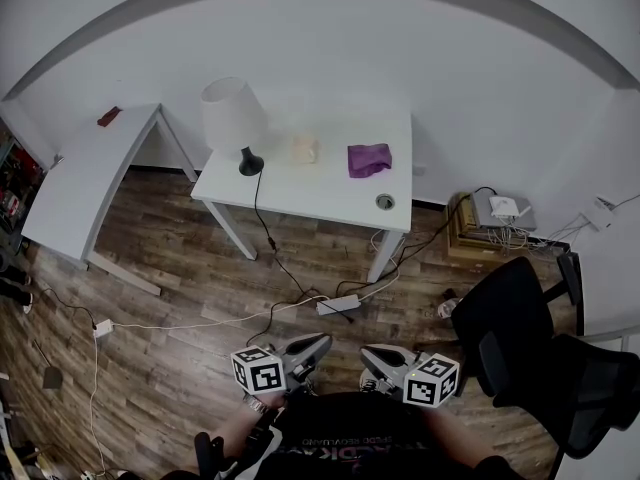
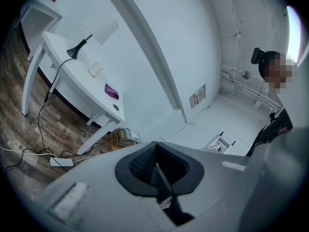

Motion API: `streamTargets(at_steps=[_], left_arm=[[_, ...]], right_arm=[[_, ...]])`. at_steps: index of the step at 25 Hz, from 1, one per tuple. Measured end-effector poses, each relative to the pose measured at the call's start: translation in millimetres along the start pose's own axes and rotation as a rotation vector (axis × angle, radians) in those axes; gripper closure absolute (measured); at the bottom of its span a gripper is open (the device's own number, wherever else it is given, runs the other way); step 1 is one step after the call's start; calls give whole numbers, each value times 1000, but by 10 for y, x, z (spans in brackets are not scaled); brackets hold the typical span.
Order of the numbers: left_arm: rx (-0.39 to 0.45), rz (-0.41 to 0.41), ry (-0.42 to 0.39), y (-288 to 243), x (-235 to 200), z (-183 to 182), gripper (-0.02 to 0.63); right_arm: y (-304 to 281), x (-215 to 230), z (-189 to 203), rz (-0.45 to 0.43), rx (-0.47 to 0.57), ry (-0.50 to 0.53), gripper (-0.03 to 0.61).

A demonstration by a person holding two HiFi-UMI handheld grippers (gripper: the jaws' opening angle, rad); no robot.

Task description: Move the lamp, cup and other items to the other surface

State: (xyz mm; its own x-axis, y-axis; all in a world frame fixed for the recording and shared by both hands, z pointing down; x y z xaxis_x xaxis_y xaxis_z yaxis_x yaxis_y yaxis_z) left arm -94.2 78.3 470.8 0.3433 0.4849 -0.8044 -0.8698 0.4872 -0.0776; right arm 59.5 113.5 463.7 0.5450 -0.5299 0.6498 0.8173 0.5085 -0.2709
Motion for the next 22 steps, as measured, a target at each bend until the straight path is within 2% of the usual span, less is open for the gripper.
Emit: streamTargets(at_steps=[13,22], left_arm=[[-7,18,18,306,-199,-161,617],[-27,20,1,654,-414,-377,617]], right_arm=[[-342,-158,28,39,17,5,574],[-746,-303,71,53,56,-8,574]])
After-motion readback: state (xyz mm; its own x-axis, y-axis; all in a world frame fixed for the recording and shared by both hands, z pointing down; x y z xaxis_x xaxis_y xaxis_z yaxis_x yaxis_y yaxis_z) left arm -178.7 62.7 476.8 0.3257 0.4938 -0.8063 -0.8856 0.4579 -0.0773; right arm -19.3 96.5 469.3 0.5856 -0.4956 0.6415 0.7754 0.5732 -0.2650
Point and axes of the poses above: the fingertips, and each gripper's own axes: y backward along the fingers, x to its right, z out of its underside, the point moved 5 cm from there along y, backward along the fingers, and after that the axes turned 3 degrees about x, right-handed, at the moved point
